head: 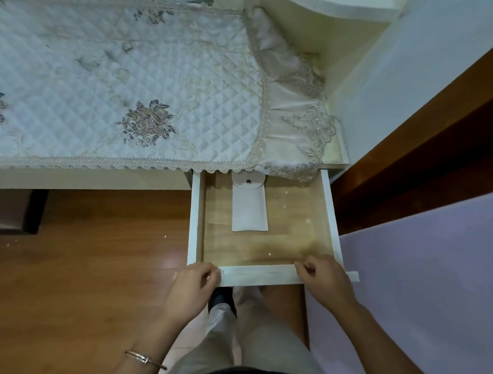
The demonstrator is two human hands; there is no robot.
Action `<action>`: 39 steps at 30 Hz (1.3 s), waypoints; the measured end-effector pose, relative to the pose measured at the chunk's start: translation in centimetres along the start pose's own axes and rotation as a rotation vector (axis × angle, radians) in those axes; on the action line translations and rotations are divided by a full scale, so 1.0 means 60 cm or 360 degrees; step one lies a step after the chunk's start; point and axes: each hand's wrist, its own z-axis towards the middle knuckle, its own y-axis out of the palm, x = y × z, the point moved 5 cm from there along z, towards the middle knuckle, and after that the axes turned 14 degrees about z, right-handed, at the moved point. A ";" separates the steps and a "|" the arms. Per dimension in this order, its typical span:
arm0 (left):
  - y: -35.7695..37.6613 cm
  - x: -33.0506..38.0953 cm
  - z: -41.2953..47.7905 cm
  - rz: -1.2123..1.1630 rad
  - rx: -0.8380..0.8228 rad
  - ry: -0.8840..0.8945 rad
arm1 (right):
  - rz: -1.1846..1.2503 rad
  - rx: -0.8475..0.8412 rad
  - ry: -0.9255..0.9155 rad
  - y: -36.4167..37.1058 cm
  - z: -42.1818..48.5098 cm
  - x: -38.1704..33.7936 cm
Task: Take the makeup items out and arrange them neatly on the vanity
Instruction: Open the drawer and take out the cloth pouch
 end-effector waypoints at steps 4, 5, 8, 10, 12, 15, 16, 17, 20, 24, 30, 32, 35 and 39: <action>-0.007 -0.008 -0.014 -0.0196 -0.0020 -0.0050 | -0.0264 -0.0148 0.0101 0.003 0.021 -0.010; -0.014 -0.008 -0.009 -0.0239 0.0036 -0.0083 | -0.0296 -0.0205 0.0132 0.008 0.032 -0.017; -0.044 -0.005 0.026 -0.0219 0.0323 -0.0179 | -0.0042 -0.0347 0.0141 0.040 0.078 -0.053; -0.055 -0.009 0.058 -0.0188 0.0407 -0.0342 | 0.0213 -0.0278 0.0187 0.063 0.118 -0.078; -0.053 -0.018 0.084 -0.0252 0.0324 -0.0502 | 0.0409 -0.0173 0.0309 0.083 0.160 -0.095; -0.036 -0.031 0.109 -0.0385 0.0151 -0.0601 | 0.0613 -0.0017 0.0632 0.112 0.213 -0.098; -0.033 -0.035 0.111 -0.0399 0.0167 -0.0609 | 0.0676 0.0029 0.0740 0.119 0.226 -0.097; -0.030 -0.040 0.111 -0.0407 0.0192 -0.0616 | 0.0714 0.0054 0.0831 0.127 0.235 -0.094; -0.017 -0.051 0.098 -0.0424 0.0233 -0.0624 | 0.0507 0.0058 0.0861 0.136 0.250 -0.093; -0.002 -0.058 0.074 -0.0521 0.0345 -0.0682 | 0.0579 -0.0103 0.0804 0.135 0.259 -0.101; 0.005 -0.066 0.068 -0.0604 0.0323 -0.0728 | 0.0772 -0.0352 0.0731 0.105 0.214 -0.089; 0.002 -0.063 0.070 -0.0546 0.0316 -0.0691 | 0.0608 -0.0483 0.0638 0.086 0.195 -0.086; 0.000 -0.058 0.072 -0.0537 0.0276 -0.0630 | 0.0238 -0.0603 0.0417 0.047 0.174 -0.100; 0.000 -0.059 0.075 -0.0681 0.0195 -0.0619 | 0.0155 -0.0866 0.0166 -0.014 0.154 -0.147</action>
